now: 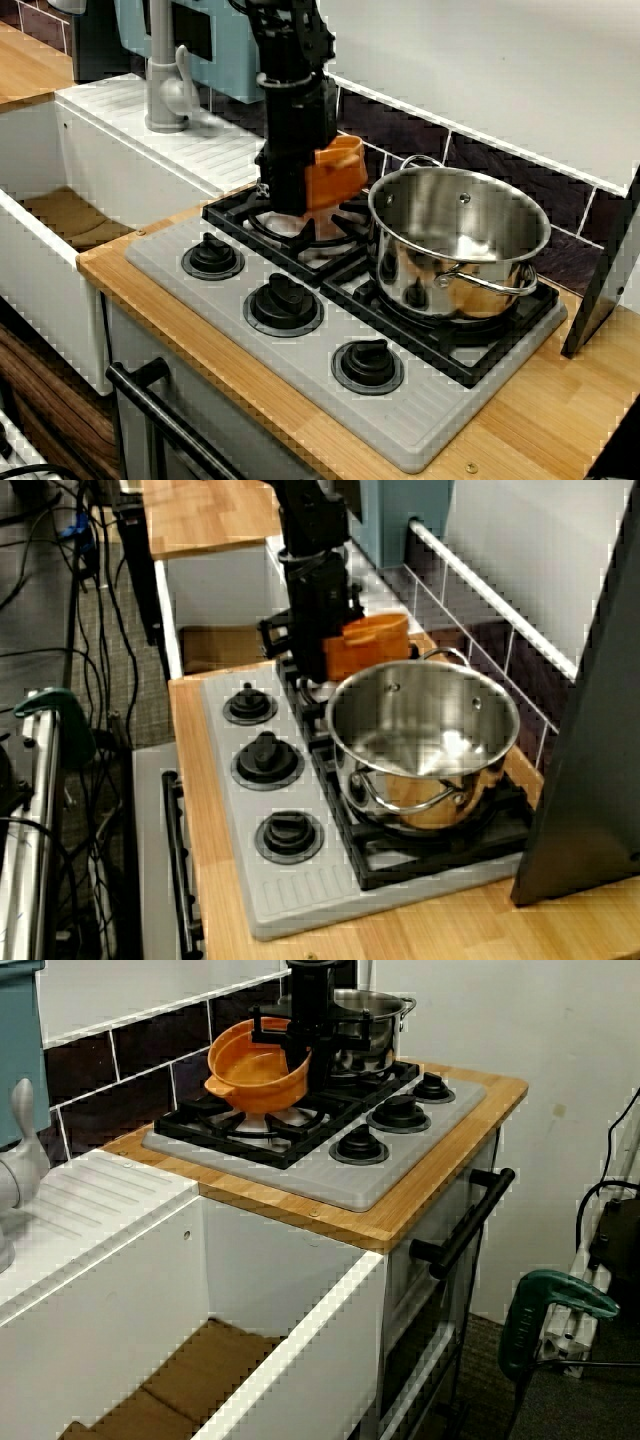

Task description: Lift pot from stove

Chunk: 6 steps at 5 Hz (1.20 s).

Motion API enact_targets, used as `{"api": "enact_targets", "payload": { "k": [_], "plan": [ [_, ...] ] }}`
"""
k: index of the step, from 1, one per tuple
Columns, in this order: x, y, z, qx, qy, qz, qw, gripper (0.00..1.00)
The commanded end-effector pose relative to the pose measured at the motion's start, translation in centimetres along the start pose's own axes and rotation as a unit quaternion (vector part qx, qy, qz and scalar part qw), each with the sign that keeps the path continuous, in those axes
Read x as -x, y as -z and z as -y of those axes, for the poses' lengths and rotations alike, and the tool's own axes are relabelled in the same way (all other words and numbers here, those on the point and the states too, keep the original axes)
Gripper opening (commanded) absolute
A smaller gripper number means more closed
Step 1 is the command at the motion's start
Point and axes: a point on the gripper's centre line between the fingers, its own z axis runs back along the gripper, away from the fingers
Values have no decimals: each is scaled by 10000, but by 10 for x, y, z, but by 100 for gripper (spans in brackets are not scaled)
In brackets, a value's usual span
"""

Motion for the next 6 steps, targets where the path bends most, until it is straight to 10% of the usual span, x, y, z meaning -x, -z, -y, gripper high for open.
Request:
{"api": "enact_targets", "payload": {
  "k": [1,4,6],
  "plan": [
    [4,-68,-1,-702,171,73,9974,0],
    [-9,-93,21,-1527,946,-465,9826,0],
    [-11,-118,22,-1584,1057,-493,9805,0]
  ]
}}
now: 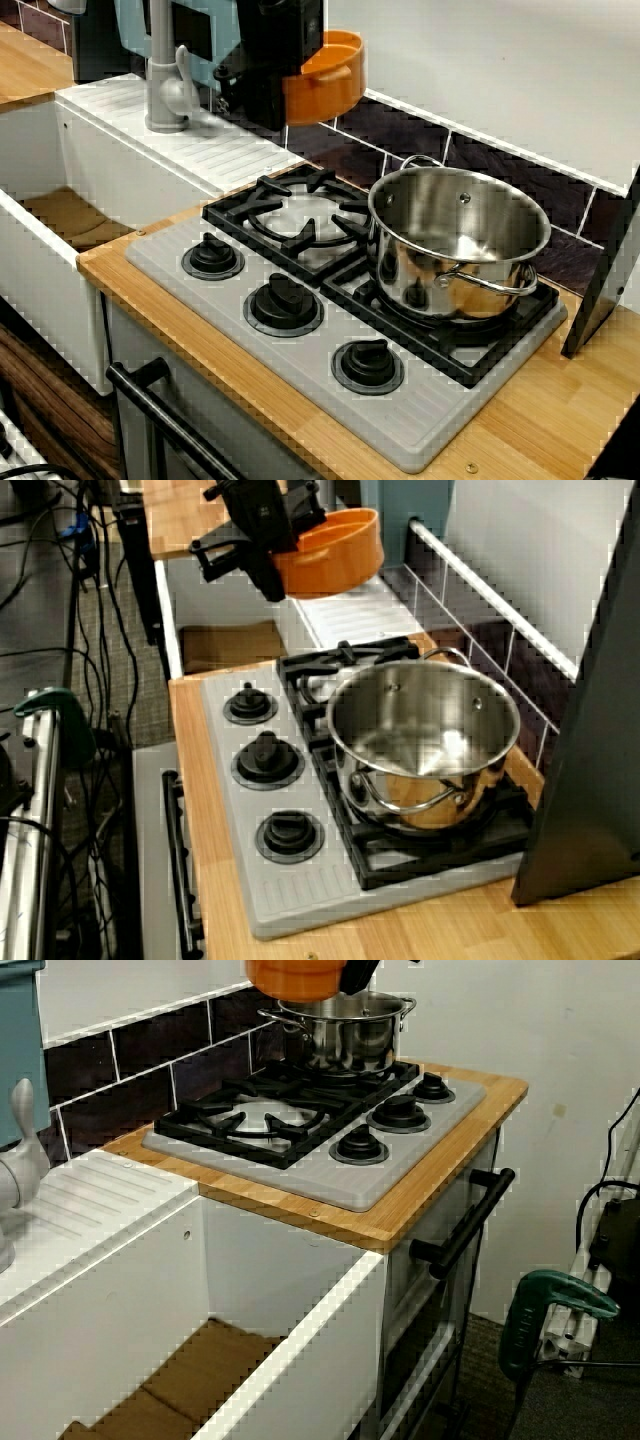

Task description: Lift pot from stove

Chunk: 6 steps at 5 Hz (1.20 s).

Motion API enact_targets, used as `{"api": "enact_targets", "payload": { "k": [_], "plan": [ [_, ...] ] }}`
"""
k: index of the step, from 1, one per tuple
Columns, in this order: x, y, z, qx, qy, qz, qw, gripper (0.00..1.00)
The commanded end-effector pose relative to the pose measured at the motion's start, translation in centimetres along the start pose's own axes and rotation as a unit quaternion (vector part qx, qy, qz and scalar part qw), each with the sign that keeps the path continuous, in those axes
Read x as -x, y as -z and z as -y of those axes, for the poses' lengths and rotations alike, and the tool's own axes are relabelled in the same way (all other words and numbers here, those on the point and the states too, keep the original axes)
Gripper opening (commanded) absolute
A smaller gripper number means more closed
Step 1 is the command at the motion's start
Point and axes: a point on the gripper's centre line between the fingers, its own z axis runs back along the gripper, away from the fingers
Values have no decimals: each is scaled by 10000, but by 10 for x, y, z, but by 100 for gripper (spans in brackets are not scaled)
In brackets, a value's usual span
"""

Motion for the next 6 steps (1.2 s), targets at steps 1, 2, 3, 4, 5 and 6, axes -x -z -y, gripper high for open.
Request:
{"api": "enact_targets", "payload": {
  "k": [1,2,3,4,5,6],
  "plan": [
    [5,-41,-13,-438,46,100,9990,0],
    [7,-47,-15,-471,49,119,9988,0],
    [9,-54,-18,-472,31,152,9988,0],
    [12,-67,-21,-485,5,264,9985,0],
    [16,-82,-24,-492,-11,373,9981,0],
    [18,-96,-28,-467,8,445,9979,0]
  ]
}}
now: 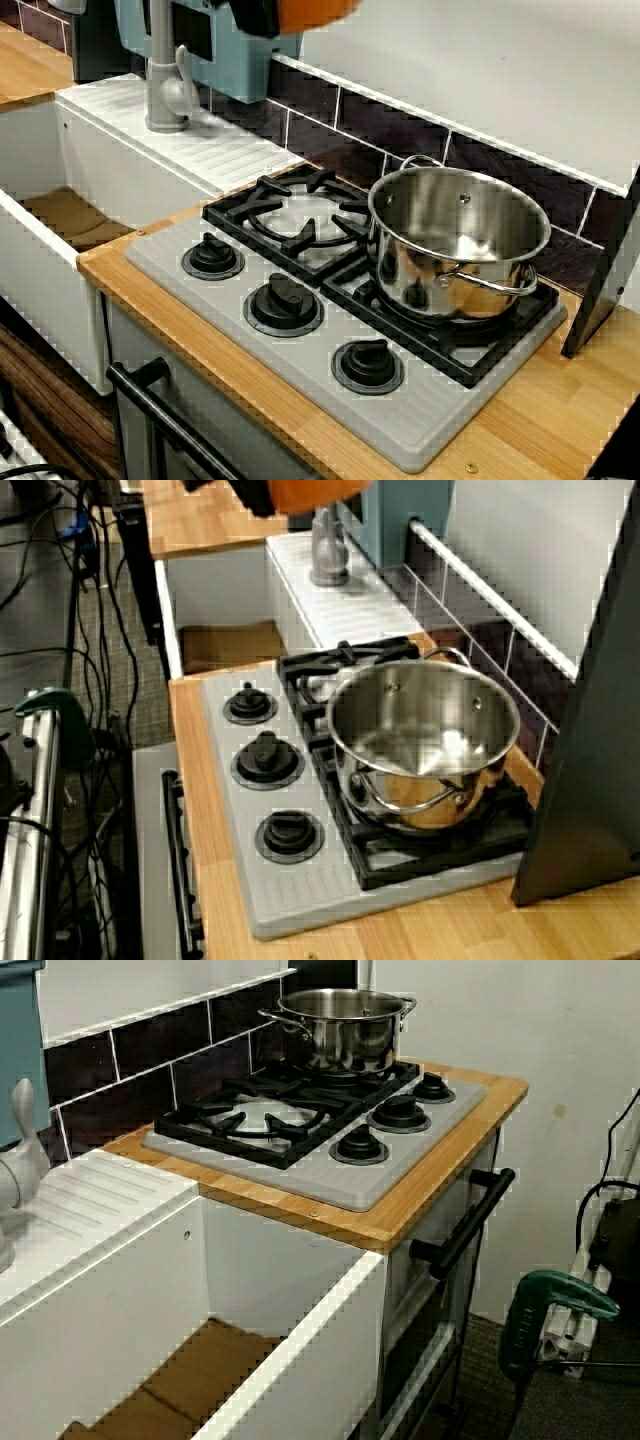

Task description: Lift pot from stove

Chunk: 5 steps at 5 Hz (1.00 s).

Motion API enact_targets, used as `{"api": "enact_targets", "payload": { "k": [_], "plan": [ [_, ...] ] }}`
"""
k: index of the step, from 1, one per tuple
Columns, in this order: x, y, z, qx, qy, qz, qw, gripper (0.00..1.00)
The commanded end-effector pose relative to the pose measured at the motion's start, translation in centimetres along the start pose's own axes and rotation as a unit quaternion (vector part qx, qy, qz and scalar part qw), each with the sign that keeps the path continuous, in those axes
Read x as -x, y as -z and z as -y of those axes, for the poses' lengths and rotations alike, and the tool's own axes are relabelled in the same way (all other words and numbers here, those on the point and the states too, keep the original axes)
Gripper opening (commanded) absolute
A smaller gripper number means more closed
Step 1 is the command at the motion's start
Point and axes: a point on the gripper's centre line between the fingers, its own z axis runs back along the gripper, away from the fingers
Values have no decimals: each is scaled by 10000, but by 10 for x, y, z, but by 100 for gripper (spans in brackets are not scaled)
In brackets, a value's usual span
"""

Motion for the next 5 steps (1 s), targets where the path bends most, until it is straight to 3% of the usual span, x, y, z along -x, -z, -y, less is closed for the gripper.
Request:
{"api": "enact_targets", "payload": {
  "k": [1,2,3,5],
  "plan": [
    [3,-39,-11,-369,61,147,9992,0],
    [-2,-46,-10,-205,150,246,9994,0],
    [-8,-53,-8,-214,255,285,9990,0],
    [-14,-48,-4,-215,320,227,9990,0]
  ]
}}
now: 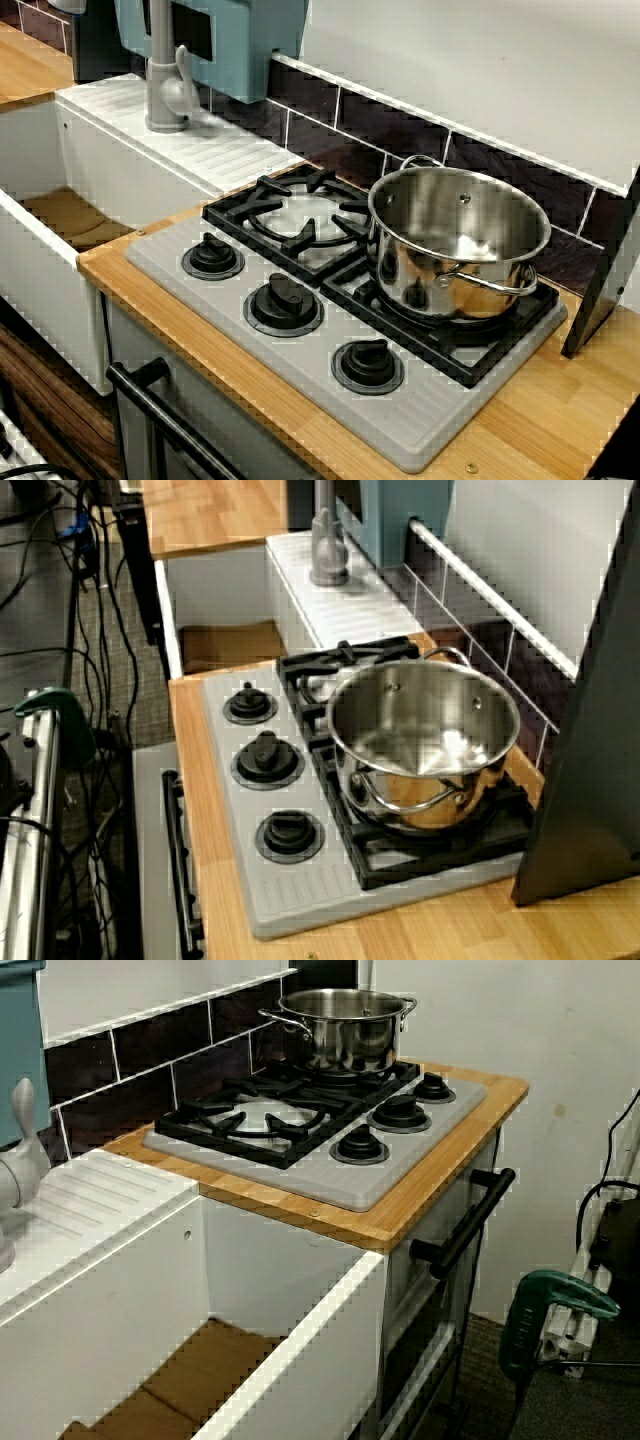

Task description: Lift pot from stove

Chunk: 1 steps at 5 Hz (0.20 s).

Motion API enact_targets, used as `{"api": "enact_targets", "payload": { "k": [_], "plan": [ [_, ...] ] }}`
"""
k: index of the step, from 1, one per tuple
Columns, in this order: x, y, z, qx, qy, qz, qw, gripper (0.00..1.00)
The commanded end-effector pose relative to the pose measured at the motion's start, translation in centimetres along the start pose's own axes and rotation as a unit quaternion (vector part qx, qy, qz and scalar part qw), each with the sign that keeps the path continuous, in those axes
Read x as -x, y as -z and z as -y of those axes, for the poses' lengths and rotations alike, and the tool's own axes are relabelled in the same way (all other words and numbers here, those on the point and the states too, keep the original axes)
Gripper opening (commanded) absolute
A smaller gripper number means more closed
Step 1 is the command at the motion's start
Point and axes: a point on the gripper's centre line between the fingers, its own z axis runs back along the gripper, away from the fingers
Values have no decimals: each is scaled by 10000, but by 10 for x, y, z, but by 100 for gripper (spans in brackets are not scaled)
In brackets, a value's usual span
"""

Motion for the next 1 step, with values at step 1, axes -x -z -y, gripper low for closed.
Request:
{"api": "enact_targets", "payload": {
  "k": [1],
  "plan": [
    [0,-10,1,-263,36,14,9996,0]
  ]
}}
